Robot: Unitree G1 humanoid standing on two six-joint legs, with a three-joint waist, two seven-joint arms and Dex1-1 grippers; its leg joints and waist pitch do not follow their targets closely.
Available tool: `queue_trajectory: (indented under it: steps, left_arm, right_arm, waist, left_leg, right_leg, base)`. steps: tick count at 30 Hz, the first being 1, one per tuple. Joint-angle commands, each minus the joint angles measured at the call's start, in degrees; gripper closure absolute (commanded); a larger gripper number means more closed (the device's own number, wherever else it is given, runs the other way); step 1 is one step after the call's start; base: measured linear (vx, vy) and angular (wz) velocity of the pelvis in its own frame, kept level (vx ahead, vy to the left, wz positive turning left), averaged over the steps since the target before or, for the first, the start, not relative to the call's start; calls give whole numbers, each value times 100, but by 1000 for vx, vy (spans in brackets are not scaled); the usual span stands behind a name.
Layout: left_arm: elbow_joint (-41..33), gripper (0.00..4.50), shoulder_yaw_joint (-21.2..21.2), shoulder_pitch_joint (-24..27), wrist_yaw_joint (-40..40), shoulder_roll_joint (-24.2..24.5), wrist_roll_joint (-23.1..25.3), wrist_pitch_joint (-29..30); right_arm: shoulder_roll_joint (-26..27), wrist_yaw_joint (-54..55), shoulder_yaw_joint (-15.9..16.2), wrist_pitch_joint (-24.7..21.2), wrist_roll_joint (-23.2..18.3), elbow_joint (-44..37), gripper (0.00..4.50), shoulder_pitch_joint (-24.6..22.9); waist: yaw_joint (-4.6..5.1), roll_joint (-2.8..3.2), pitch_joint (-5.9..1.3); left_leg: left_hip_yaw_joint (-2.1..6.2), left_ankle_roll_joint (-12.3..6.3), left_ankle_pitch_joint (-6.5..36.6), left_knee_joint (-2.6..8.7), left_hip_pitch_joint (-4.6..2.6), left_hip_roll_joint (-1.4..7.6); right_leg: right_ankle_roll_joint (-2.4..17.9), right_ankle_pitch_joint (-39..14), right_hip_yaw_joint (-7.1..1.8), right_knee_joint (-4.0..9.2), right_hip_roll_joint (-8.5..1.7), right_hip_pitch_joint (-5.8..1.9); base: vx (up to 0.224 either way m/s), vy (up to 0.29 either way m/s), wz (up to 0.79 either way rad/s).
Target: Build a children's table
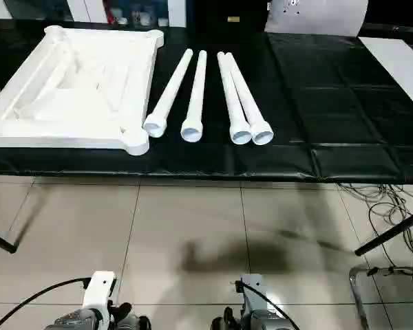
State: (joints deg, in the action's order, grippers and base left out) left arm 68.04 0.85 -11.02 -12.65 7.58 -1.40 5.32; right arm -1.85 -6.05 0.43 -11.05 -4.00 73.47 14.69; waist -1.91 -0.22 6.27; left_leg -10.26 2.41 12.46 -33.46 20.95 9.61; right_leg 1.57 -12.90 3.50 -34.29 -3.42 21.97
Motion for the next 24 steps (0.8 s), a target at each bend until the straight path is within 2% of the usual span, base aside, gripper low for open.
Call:
queue_trajectory:
  steps: [1, 6, 7, 8, 9, 10, 11, 12, 13, 14, 15, 16, 17, 18, 19, 20, 21, 22, 23, 24]
  left_arm:
    - [58, 138, 9, 41, 37, -9, 21, 3]
    - [58, 138, 9, 41, 37, -9, 21, 3]
    - [58, 138, 9, 41, 37, -9, 21, 3]
    - [58, 138, 9, 41, 37, -9, 21, 3]
    - [58, 138, 9, 41, 37, -9, 21, 3]
    - [58, 138, 9, 41, 37, -9, 21, 3]
    - [58, 138, 9, 41, 37, -9, 21, 3]
    - [58, 138, 9, 41, 37, -9, 21, 3]
    - [58, 138, 9, 41, 37, -9, 21, 3]
    - [58, 138, 9, 41, 37, -9, 21, 3]
    - [678, 138, 33, -624, 221, -227, 120, 788]
    - [681, 138, 114, -684, 275, -210, 57, 723]
    - [679, 138, 129, -693, 288, -201, 46, 705]
    - [678, 138, 141, -700, 298, -194, 38, 691]
    - [669, 138, 182, -719, 353, -165, 13, 605]
    - [658, 138, 206, -740, 388, -140, 3, 509]
    - [643, 138, 221, -770, 430, -111, 3, 375]
    - [631, 138, 210, -796, 497, -87, 30, 279]
    - [616, 120, 202, -831, 533, -58, 51, 177]
    - [582, 110, 186, -896, 557, -11, 81, 15]
  right_arm:
    - [7, 13, -6, -64, 0, 141, 0, -77]
    - [7, 13, -6, -64, 0, 141, 0, -77]
    - [7, 13, -6, -64, 0, 141, 0, -77]
    - [7, 13, -6, -64, 0, 141, 0, -77]
    - [7, 13, -6, -64, 0, 141, 0, -77]
    - [7, 13, -6, -64, 0, 141, 0, -77]
    - [7, 13, -6, -64, 0, 141, 0, -77]
    - [7, 13, -6, -64, 0, 141, 0, -77]
    - [7, 13, -6, -64, 0, 141, 0, -77]
    - [7, 13, -6, -64, 0, 141, 0, -77]
    - [-216, 734, 10, 232, 351, 258, 0, -464]
    - [-291, 864, -37, 372, 338, 240, 0, -459]
    - [-310, 884, -42, 395, 339, 236, 0, -450]
    - [-325, 900, -45, 413, 340, 233, 0, -444]
    - [-367, 920, -80, 501, 320, 216, 0, -415]
    - [-401, 921, -112, 571, 299, 201, 0, -382]
    - [-444, 949, -124, 643, 301, 187, 0, -333]
    - [-475, 974, -167, 744, 273, 167, 0, -283]
    - [-494, 966, -243, 856, 209, 141, 0, -230]
    - [-524, 958, -296, 1040, 171, 92, 0, -147]
  waist:
    - [-4, 55, -249]
    - [-2, 53, -249]
    - [9, 45, -273]
    - [19, 30, -306]
    - [26, 16, -324]
    - [24, -4, -362]
    - [25, -3, -381]
    - [24, 2, -370]
    - [17, 9, -323]
    - [3, 36, -260]
    - [-110, 948, -424]
    - [-71, 540, -214]
    - [-16, 348, -132]
    - [43, 304, -112]
    - [105, 323, -76]
    - [188, 435, -91]
    - [203, 512, -116]
    - [228, 568, -136]
    - [192, 613, -165]
    - [188, 530, -196]
  left_leg:
    - [155, -455, 707, 474, -64, 531]
    - [158, -452, 710, 476, -59, 530]
    - [160, -625, 31, 412, -11, 520]
    - [137, -989, -673, 318, 17, 472]
    - [128, -1191, -902, 276, 33, 445]
    - [118, -1509, -1046, 208, 66, 392]
    - [127, -1700, -1015, 183, 102, 396]
    - [125, -1749, -905, 189, 115, 402]
    - [106, -1641, -148, 245, 86, 416]
    - [131, -1161, 978, 340, 24, 463]
    - [271, -647, 1829, 286, -171, 481]
    - [249, 40, 2817, 432, -272, 546]
    - [228, 224, 3421, 444, -350, 491]
    - [291, 396, 4007, 420, -529, 360]
    - [358, 273, 3825, 497, -374, 336]
    - [423, 215, 3838, 600, -211, 385]
    - [461, 244, 4042, 683, -129, 445]
    - [501, 322, 4476, 928, 104, 555]
    - [465, 398, 4646, 1036, 134, 588]
    - [370, 534, 4369, 829, -210, 465]
  right_leg:
    - [1722, 98, -395, 350, -685, -200]
    - [1715, 84, -393, 346, -679, -203]
    - [1800, 853, -388, 279, -661, -173]
    - [1925, 1763, -350, 202, -629, -131]
    - [1973, 2093, -331, 177, -624, -117]
    - [2033, 2404, -310, 164, -638, -104]
    - [2072, 2404, -284, 160, -638, -73]
    - [2076, 2226, -262, 181, -633, -58]
    - [2014, 1155, -236, 319, -643, -35]
    - [1829, -547, -249, 466, -677, -47]
    - [1714, -1359, -248, 404, -734, -83]
    - [1203, -2416, -200, 676, -623, 51]
    - [974, -3012, -111, 803, -567, 95]
    - [378, -3910, 87, 998, -555, 84]
    - [88, -4159, 182, 1022, -608, -96]
    - [-122, -4176, 332, 951, -653, -327]
    - [-73, -3863, 314, 794, -664, -426]
    - [117, -3070, 209, 329, -613, -641]
    - [257, -2648, 127, 119, -576, -669]
    - [541, -2610, -31, 526, -699, -244]
  base:
    - [0, 0, 0]
    - [0, 0, 0]
    - [0, 0, 0]
    - [0, 0, 0]
    - [0, 0, 0]
    - [0, 0, 0]
    - [0, 0, 0]
    - [-56, -3, 1]
    - [-71, 0, 1]
    - [-71, 0, 1]
    - [-68, 3, 7]
    - [-81, 48, 10]
    - [-81, 48, 10]
    - [-67, 103, -6]
    - [-23, 98, -27]
    - [-23, 98, -27]
    - [1, 63, -27]
    - [0, 0, 0]
    - [0, 0, 0]
    - [0, 0, 0]
